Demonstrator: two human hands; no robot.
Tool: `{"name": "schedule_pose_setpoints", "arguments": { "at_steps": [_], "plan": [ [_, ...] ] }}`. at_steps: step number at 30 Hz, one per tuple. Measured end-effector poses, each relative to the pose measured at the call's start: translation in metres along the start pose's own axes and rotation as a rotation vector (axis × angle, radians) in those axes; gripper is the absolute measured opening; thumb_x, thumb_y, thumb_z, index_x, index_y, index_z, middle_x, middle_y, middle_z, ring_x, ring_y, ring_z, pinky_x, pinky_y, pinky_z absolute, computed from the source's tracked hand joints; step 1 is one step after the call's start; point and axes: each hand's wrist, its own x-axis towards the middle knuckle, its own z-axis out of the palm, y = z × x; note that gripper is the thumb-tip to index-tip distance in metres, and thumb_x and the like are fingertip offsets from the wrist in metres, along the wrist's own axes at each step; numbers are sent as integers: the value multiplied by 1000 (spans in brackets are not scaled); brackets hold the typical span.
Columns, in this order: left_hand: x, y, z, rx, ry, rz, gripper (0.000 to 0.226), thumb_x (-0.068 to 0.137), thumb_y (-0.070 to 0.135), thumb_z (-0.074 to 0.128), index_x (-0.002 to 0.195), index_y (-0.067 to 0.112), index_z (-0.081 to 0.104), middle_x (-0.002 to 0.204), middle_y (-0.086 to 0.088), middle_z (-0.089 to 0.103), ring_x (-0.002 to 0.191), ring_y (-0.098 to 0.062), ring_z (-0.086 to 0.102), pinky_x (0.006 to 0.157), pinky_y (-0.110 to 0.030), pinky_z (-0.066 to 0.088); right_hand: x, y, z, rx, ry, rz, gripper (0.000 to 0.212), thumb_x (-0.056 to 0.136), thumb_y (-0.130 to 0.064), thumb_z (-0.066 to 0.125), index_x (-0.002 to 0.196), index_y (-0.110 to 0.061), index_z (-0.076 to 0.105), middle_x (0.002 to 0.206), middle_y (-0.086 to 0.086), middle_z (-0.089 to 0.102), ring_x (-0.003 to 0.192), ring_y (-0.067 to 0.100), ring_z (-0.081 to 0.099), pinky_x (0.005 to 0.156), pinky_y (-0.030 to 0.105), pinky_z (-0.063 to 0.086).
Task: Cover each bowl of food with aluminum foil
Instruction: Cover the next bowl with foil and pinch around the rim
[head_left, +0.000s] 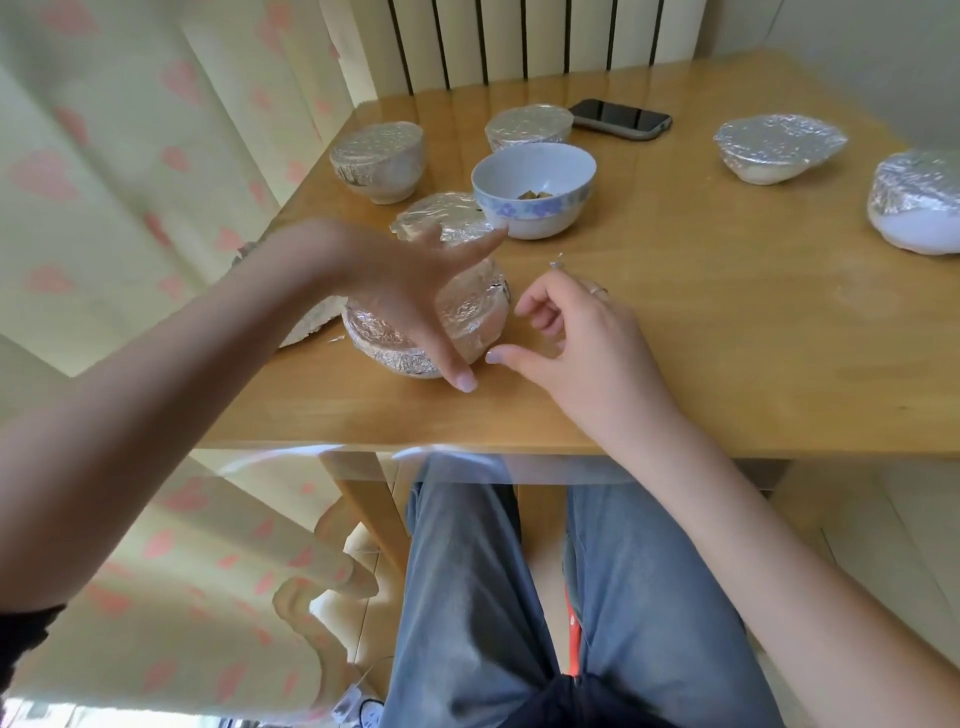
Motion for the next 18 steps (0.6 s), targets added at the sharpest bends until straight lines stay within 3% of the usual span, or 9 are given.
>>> {"name": "schedule_pose_setpoints", "arguments": {
  "at_steps": [2,4,7,12,15,18],
  "plan": [
    [-1,-2,-5,19,-33,64,144,30,76,73,130,67,-30,157,6,-31,144,-29,-25,115,-59,2,6,-5,-1,-85,-39,-47,41,72,-41,78,95,-18,55,90,-10,50,86,12,50,74,37,48],
    [0,-2,-6,43,-51,138,135,33,73,74,131,72,-18,157,11,-30,141,-25,-34,114,-60,-4,12,-9,-1,-132,-65,-69,40,72,-43,77,94,-18,54,89,-12,47,85,11,48,73,38,48],
    [2,0,-3,20,-65,188,119,37,69,75,126,77,-4,158,18,-18,147,-19,-18,116,-54,5,19,-6,2,-92,-80,-48,38,70,-39,80,89,-17,56,83,-10,51,77,11,50,72,39,49],
    [8,-2,-2,46,-29,181,124,31,73,73,134,66,5,153,20,0,146,-23,4,114,-55,22,26,2,2,58,-89,0,30,66,-31,85,77,-18,61,68,-8,60,59,3,50,67,33,50],
    [8,0,-3,54,-37,169,119,30,73,73,129,65,9,152,18,2,145,-24,7,113,-55,25,30,0,-3,9,-131,-7,33,65,-34,85,77,-20,58,67,-7,59,59,5,49,66,37,50],
    [9,-1,-2,63,-32,166,123,34,70,77,134,63,7,151,18,0,145,-22,3,113,-56,24,28,0,-8,-33,-132,-50,41,66,-36,84,89,-21,54,76,-7,56,65,7,50,68,39,50]
  ]
}}
